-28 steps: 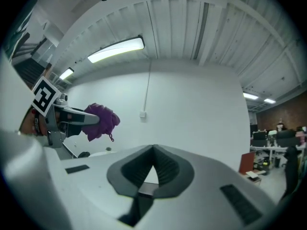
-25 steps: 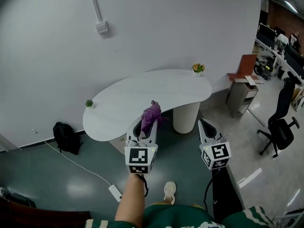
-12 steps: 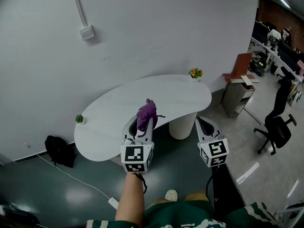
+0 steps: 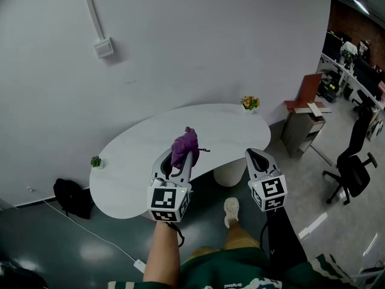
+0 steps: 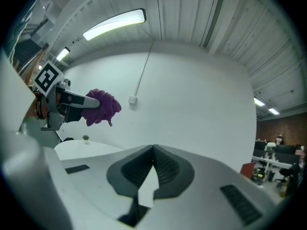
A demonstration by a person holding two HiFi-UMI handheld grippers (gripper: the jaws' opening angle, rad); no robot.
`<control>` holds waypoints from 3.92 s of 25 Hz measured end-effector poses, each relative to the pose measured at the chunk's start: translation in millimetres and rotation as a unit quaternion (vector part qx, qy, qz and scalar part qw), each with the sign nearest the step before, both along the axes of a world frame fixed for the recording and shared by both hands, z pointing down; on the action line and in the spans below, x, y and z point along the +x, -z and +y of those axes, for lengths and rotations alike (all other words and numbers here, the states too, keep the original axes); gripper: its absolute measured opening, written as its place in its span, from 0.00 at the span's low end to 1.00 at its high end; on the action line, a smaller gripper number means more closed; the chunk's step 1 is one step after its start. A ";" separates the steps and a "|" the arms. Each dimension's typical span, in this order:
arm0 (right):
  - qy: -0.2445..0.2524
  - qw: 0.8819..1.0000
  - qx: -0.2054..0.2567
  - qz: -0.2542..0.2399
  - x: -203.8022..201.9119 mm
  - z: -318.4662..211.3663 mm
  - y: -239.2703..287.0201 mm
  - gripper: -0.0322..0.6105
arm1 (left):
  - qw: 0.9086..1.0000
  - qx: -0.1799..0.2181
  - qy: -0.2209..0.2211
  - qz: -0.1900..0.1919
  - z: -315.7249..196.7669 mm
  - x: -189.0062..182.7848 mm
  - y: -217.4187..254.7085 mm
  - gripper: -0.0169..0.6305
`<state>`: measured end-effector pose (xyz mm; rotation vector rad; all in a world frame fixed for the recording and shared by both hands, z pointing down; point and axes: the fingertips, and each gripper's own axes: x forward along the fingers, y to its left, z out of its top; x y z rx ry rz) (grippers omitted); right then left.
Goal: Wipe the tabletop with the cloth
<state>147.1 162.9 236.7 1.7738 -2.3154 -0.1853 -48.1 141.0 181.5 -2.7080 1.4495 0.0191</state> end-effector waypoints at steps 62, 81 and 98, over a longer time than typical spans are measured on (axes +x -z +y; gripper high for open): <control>-0.013 0.975 -0.205 -0.091 129.9 -550.7 -270.7 0.04 | 0.936 -0.346 0.051 -0.030 -563.1 224.9 -335.4 0.22; 0.006 0.971 -0.230 -0.068 70.3 -567.6 -300.6 0.04 | 0.915 -0.390 0.100 -0.021 -573.2 151.3 -382.7 0.22; 0.065 0.973 -0.217 -0.032 -143.4 -572.3 -303.4 0.05 | 0.895 -0.393 0.209 0.025 -548.8 -111.2 -393.2 0.22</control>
